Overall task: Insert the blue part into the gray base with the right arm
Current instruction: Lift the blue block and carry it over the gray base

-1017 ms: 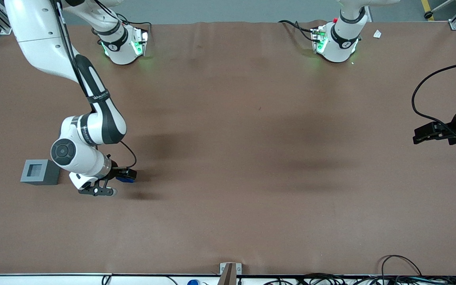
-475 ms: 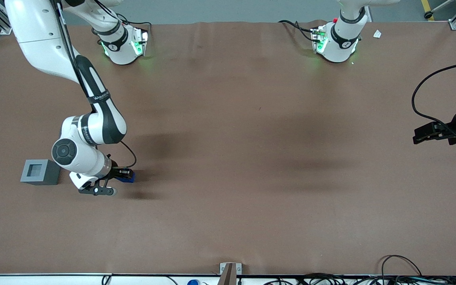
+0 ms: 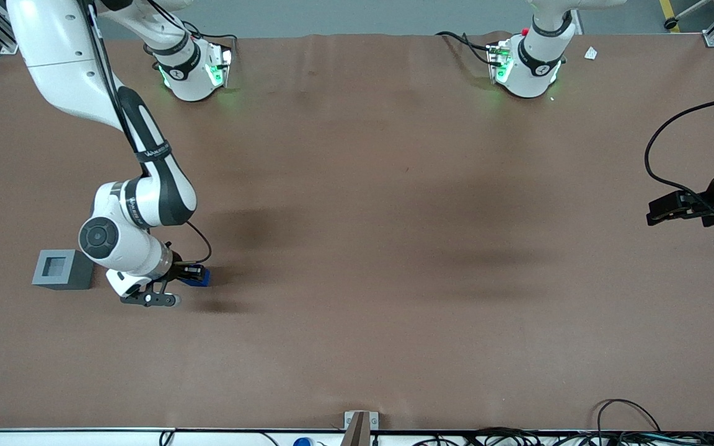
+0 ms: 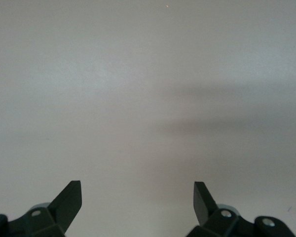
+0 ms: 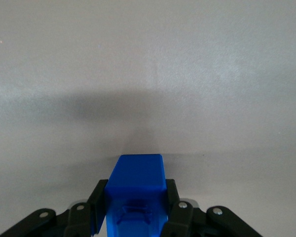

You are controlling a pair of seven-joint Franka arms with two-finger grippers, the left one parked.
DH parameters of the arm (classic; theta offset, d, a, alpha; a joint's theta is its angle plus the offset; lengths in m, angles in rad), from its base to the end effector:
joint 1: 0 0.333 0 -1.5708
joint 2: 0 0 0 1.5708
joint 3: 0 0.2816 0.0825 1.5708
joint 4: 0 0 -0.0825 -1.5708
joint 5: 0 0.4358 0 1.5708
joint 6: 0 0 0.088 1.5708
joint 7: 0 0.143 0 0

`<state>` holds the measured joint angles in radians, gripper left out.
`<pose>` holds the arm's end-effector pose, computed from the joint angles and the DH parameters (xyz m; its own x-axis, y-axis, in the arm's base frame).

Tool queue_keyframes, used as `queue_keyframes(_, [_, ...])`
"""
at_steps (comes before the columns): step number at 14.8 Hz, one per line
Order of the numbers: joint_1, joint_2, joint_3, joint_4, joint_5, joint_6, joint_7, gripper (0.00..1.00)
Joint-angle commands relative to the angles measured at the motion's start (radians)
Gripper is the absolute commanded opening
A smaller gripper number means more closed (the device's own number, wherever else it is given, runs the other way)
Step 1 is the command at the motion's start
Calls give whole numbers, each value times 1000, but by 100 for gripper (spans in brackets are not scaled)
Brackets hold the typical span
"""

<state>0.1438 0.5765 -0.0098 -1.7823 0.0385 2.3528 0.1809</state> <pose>0.6694 0.0918 0.1298 0.9973 -0.0724 -0.0100 -0.0726 -0.9972 -0.0203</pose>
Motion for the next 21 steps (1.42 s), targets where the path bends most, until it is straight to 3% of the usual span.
queue_keyframes(1, [-24,-35,2,33,-14,-71,17,20])
queue_keyframes(4, [-59,-53,-1,104,-17,-164,5,20])
queue_keyframes(8, [-124,-90,2,141,-91,-201,-3,17])
queue_keyframes(21, [-340,-107,10,198,-68,-282,-296,16])
